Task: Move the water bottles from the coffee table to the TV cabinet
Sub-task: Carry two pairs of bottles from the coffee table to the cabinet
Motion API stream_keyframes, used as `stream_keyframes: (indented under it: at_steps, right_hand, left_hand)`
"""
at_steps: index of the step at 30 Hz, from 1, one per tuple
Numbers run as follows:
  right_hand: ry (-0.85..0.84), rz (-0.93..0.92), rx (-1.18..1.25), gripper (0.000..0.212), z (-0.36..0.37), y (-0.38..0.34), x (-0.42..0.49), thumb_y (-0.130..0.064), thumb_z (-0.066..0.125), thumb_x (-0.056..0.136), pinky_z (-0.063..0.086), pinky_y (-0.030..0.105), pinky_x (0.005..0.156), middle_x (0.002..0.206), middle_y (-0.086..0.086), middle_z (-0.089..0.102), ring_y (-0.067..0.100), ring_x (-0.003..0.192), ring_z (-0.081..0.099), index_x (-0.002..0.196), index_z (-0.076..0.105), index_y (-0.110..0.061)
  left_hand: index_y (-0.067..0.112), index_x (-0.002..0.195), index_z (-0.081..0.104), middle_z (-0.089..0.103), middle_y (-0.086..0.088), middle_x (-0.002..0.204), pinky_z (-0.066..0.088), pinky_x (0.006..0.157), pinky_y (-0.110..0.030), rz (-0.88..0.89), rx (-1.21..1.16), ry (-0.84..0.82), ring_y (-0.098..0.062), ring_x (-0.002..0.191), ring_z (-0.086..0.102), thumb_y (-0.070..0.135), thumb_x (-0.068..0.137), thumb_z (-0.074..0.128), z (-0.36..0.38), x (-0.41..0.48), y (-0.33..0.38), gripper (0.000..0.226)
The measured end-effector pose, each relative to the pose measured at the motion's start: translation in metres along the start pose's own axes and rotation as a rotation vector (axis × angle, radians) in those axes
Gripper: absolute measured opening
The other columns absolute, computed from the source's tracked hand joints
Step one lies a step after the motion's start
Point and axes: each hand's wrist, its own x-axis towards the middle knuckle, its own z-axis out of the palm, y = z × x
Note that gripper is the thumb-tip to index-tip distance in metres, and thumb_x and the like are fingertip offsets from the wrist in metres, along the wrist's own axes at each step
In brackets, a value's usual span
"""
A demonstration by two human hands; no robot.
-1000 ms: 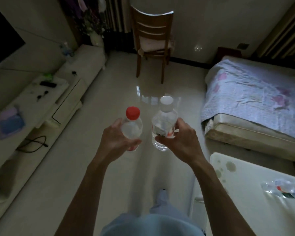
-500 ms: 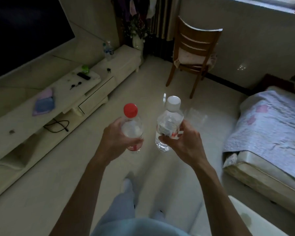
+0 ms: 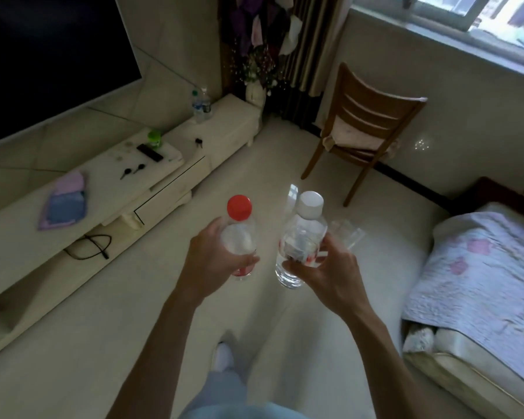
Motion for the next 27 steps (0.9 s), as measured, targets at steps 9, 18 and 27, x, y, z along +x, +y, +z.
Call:
stream_keyframes:
  at_steps: [9, 18, 27]
  right_hand:
    - [0.063, 0.032, 0.082, 0.076, 0.017, -0.024, 0.095, -0.057, 0.076, 0.06, 0.059, 0.038, 0.081, 0.112, -0.002, 0.069, 0.011, 0.093, 0.069, 0.123, 0.057, -0.019]
    - [0.014, 0.031, 0.115, 0.072, 0.012, 0.001, 0.182, -0.055, 0.077, 0.061, 0.059, 0.04, 0.079, 0.109, -0.003, 0.069, 0.013, 0.092, 0.068, 0.121, 0.059, -0.02]
    - [-0.074, -0.063, 0.113, 0.063, -0.037, 0.047, 0.299, -0.05, 0.081, 0.063, 0.059, 0.038, 0.078, 0.11, -0.003, 0.069, 0.013, 0.094, 0.067, 0.116, 0.057, -0.025]
  left_hand:
    - [0.019, 0.119, 0.056, 0.066, 0.003, 0.107, 0.051, 0.083, -0.031, -0.018, -0.046, 0.03, -0.019, 0.097, 0.061, 0.029, 0.057, 0.089, -0.021, 0.093, 0.008, 0.071]
    - [0.024, 0.117, 0.056, 0.065, 0.005, 0.108, 0.053, 0.09, -0.045, -0.057, -0.018, 0.055, -0.022, 0.102, 0.06, 0.036, 0.053, 0.089, -0.001, 0.169, 0.028, 0.073]
    - [0.027, 0.108, 0.058, 0.065, 0.008, 0.1, 0.053, 0.081, -0.034, -0.1, -0.019, 0.174, -0.017, 0.096, 0.062, 0.032, 0.053, 0.089, 0.054, 0.258, 0.092, 0.063]
